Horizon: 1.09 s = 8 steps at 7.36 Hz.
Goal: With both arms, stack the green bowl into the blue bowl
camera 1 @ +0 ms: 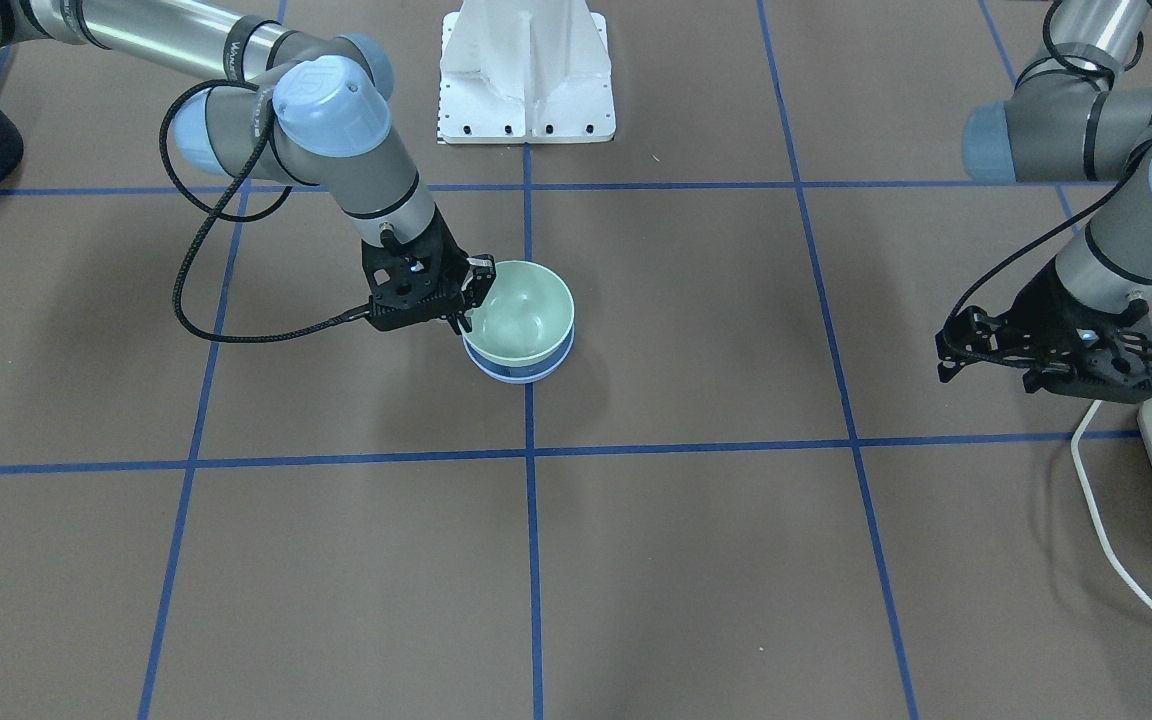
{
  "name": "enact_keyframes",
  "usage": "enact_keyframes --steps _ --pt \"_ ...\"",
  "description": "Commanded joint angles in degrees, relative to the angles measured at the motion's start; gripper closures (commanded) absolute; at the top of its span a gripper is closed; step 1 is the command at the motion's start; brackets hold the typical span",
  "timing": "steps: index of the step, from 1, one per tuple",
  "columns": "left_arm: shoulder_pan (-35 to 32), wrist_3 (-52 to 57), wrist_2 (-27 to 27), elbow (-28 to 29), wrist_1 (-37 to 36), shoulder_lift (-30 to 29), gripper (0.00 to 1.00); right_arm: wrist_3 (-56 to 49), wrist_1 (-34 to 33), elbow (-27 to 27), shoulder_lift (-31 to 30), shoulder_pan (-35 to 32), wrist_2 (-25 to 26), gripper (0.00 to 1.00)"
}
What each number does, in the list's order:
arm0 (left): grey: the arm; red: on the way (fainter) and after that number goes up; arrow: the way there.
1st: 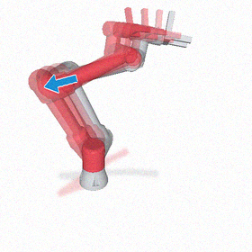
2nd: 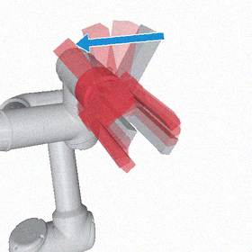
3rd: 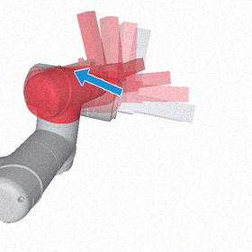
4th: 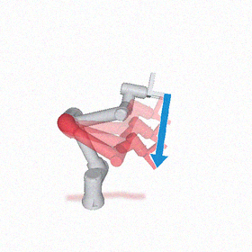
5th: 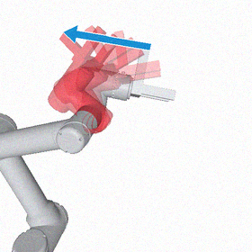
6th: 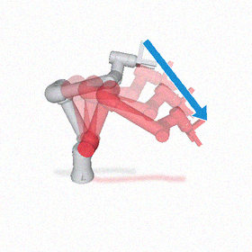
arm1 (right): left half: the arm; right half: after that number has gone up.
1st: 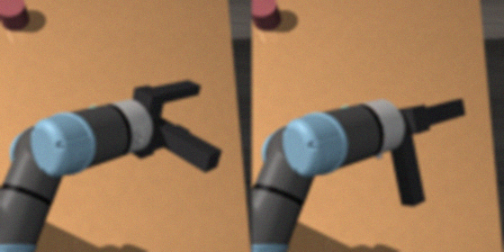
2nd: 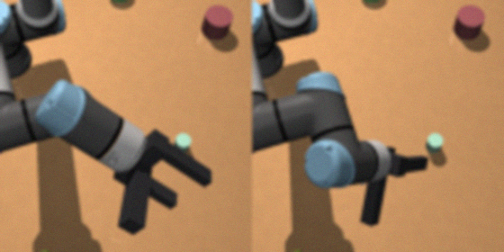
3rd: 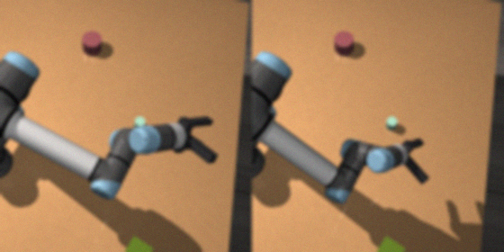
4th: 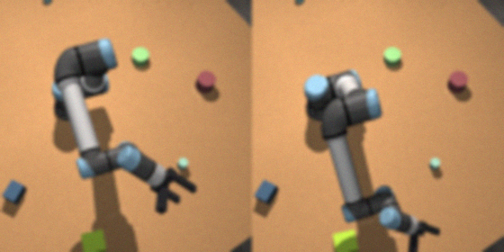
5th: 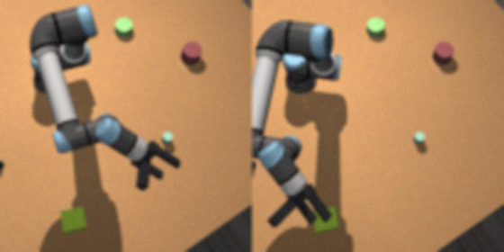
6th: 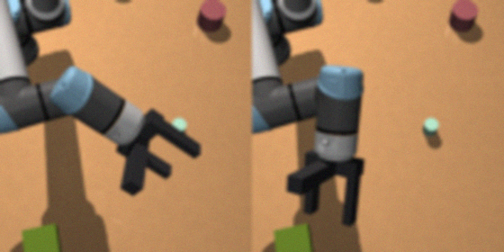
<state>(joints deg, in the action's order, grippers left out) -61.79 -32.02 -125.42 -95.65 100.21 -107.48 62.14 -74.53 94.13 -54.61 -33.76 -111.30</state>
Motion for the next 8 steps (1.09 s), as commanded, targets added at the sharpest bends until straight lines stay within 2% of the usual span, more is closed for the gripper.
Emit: enact_keyframes --steps 1,8 --pt "0.09 0.03 0.0 0.11 0.16 0.08 0.03 0.0 -0.09 -0.17 -0.06 0.36 0.12 0.84" --pt "0.18 -0.06 0.0 0.64 0.34 -0.01 0.03 -0.09 0.35 -1.75 0.38 0.36 1.53 0.84"
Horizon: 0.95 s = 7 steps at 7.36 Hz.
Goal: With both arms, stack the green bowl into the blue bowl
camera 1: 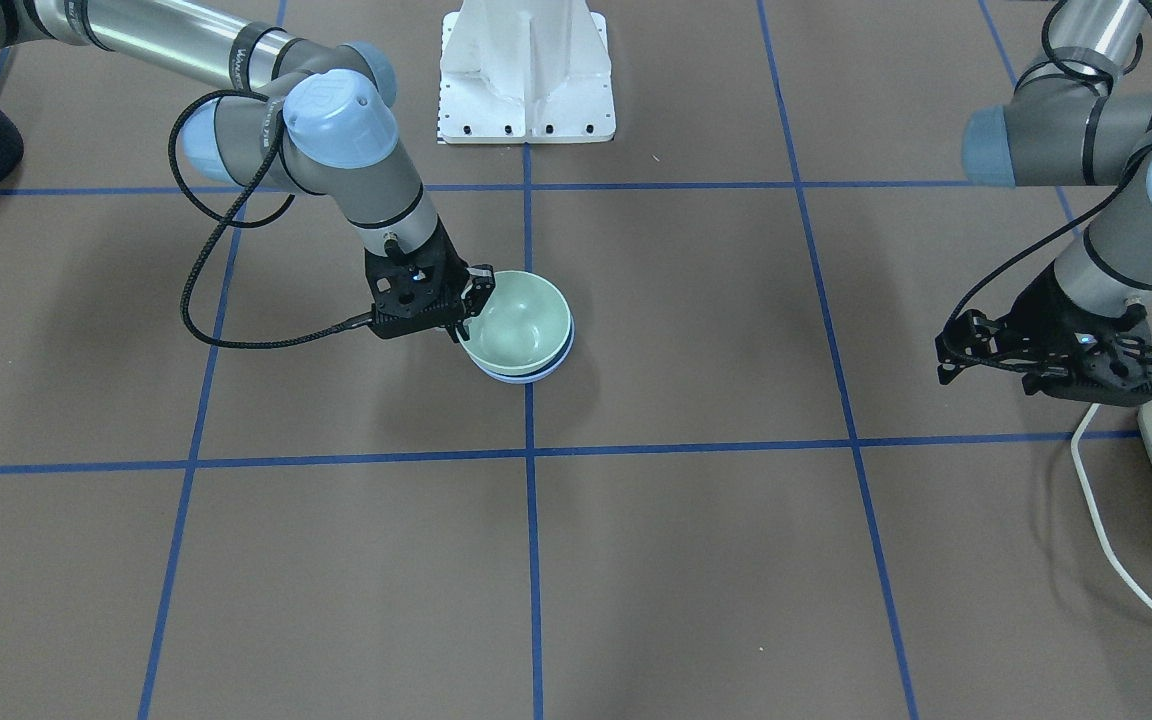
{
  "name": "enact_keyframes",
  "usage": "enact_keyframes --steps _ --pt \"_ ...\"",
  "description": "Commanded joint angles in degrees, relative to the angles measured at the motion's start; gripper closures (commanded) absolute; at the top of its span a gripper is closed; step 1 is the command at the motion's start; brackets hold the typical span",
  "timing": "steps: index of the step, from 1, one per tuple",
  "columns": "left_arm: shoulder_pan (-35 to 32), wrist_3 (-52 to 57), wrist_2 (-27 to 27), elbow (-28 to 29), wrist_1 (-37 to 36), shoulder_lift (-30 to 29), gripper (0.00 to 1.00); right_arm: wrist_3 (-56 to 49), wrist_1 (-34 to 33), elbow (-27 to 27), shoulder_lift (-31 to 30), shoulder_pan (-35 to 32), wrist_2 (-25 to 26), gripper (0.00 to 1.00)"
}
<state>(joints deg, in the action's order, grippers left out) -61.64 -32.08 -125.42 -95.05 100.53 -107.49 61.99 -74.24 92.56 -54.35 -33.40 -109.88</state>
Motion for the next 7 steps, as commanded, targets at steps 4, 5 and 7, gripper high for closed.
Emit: enact_keyframes --steps 4,5,7 --pt "0.03 0.0 0.0 0.22 0.01 0.0 0.03 0.23 0.06 -0.53 0.48 0.44 0.1 0.84" --pt "0.03 0.0 0.0 0.3 0.01 0.0 0.03 0.15 0.06 -1.14 0.48 0.7 0.1 0.84" --pt "0.03 0.09 0.0 0.48 0.1 -0.09 0.03 0.15 0.15 -1.68 0.48 0.97 0.1 0.84"
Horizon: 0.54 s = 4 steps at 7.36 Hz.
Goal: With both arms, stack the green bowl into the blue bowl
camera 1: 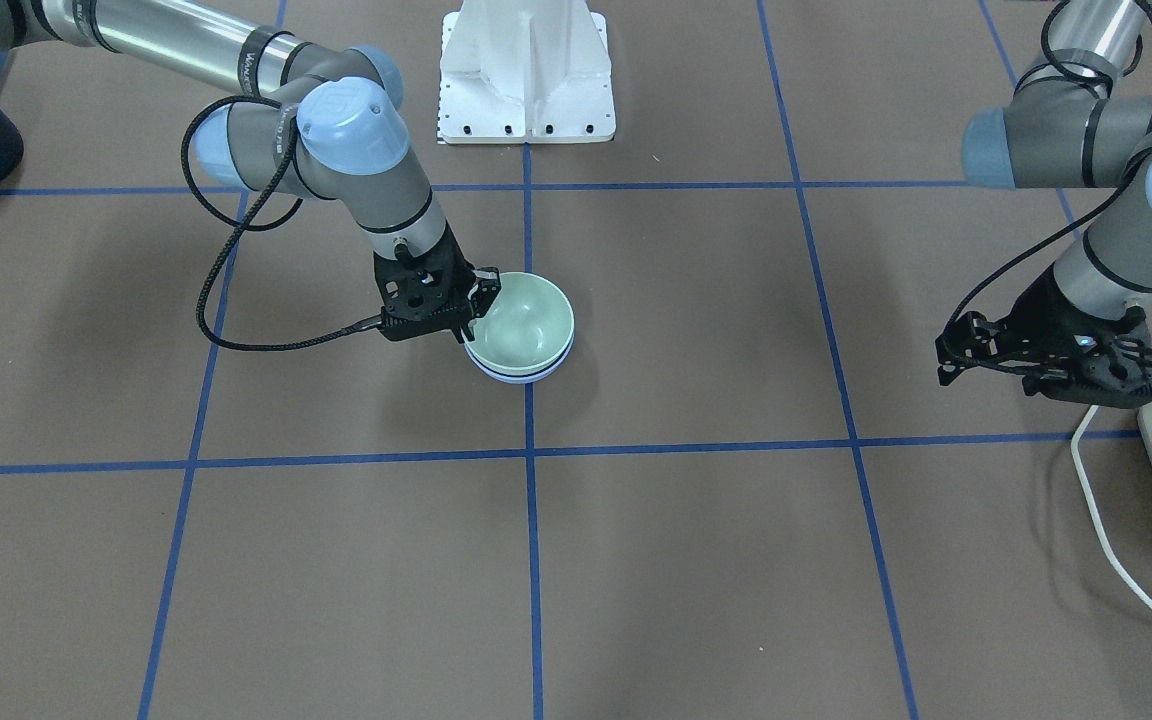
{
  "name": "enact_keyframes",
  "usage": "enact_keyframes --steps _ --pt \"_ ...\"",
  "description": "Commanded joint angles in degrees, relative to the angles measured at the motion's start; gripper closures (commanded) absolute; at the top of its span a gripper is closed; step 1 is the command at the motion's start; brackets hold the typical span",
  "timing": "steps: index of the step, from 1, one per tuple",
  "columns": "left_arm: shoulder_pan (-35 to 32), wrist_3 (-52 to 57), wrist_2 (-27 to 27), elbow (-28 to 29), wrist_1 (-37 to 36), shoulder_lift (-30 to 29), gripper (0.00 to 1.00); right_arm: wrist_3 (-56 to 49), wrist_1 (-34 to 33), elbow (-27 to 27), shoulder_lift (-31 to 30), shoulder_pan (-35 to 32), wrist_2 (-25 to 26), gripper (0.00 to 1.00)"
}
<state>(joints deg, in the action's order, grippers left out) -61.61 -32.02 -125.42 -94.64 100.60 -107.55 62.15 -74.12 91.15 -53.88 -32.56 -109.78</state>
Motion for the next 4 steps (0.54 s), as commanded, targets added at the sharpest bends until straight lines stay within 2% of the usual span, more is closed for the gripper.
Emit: enact_keyframes --steps 1,4 --pt "0.0 -0.05 0.0 0.07 0.03 -0.03 0.03 -0.01 0.03 -0.27 0.0 0.13 0.0 0.84" --pt "0.0 -0.06 0.0 0.07 0.03 -0.03 0.03 -0.1 0.21 -0.27 0.09 0.13 -0.09 0.82"
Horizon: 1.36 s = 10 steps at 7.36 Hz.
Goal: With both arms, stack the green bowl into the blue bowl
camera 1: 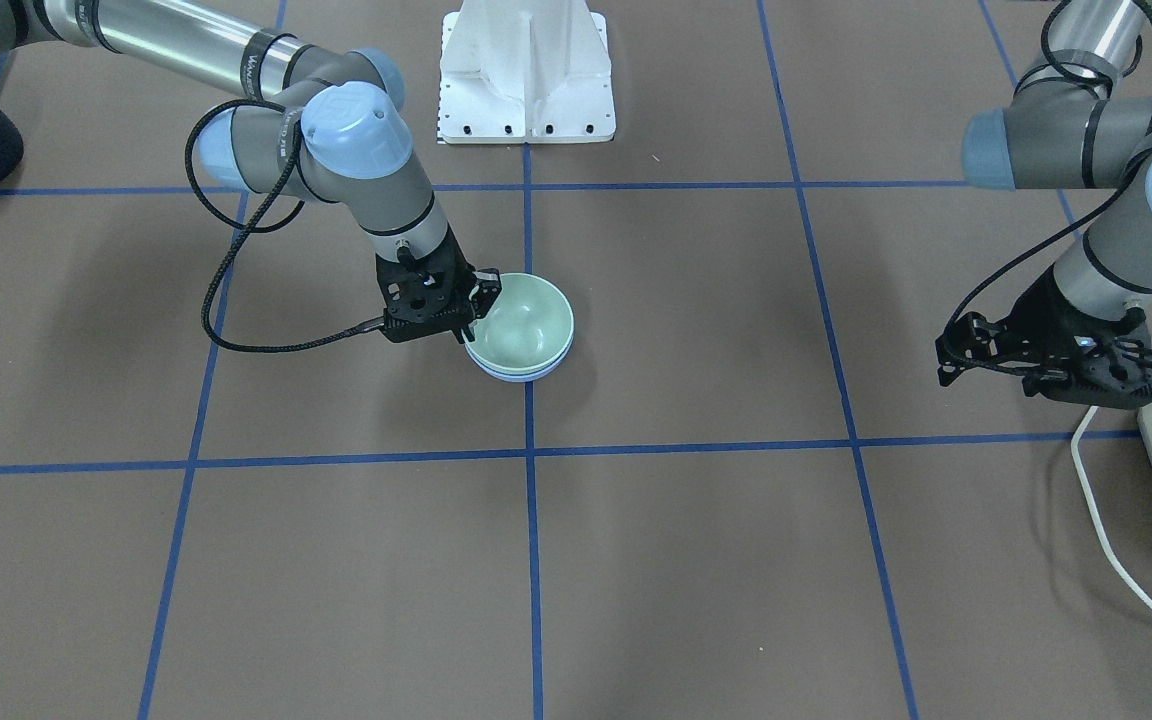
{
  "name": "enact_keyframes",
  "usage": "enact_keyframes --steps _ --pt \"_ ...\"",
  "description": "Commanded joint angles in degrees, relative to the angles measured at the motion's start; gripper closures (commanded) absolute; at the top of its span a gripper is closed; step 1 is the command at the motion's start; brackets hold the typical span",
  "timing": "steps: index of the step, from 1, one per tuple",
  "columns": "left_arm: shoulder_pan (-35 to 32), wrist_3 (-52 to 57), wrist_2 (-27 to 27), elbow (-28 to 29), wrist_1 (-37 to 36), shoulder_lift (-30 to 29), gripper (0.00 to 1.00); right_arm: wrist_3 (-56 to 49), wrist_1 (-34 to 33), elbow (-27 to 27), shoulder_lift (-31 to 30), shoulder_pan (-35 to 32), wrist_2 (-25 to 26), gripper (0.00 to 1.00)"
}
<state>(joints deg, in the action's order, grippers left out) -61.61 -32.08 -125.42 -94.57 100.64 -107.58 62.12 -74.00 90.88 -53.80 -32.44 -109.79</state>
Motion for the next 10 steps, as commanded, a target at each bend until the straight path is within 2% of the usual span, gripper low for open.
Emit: enact_keyframes --steps 1,2,3,4,6,7,9,10 --pt "0.0 0.0 0.0 0.0 0.0 0.0 0.03 -0.24 0.08 0.08 0.02 0.0 -0.07 0.77" --pt "0.0 0.0 0.0 0.0 0.0 0.0 0.03 -0.77 0.08 0.08 0.02 0.0 -0.07 0.54" --pt "0.0 0.0 0.0 -0.08 0.09 0.0 0.03 -1.03 0.08 0.08 0.02 0.0 -0.16 0.17" --pt "0.0 0.0 0.0 0.0 0.0 0.09 0.03 -1.12 0.08 0.08 -0.07 -0.08 -0.16 0.0" --pt "0.0 0.08 0.0 0.0 0.0 0.0 0.03 -1.13 -0.01 0.96 -0.25 -1.83 -1.64 0.0" --pt "-0.09 0.08 0.0 0.0 0.0 -0.09 0.03 -1.13 -0.18 4.09 -1.12 -5.23 -4.09 0.0" --pt "-0.44 0.52 0.0 0.0 -0.18 -0.18 0.03 -1.13 0.08 9.82 -4.37 -13.49 -10.76 0.0" --pt "-0.44 0.7 0.0 0.0 -0.18 -0.18 0.03 -1.21 0.34 11.49 -7.25 -17.97 -16.71 0.0"
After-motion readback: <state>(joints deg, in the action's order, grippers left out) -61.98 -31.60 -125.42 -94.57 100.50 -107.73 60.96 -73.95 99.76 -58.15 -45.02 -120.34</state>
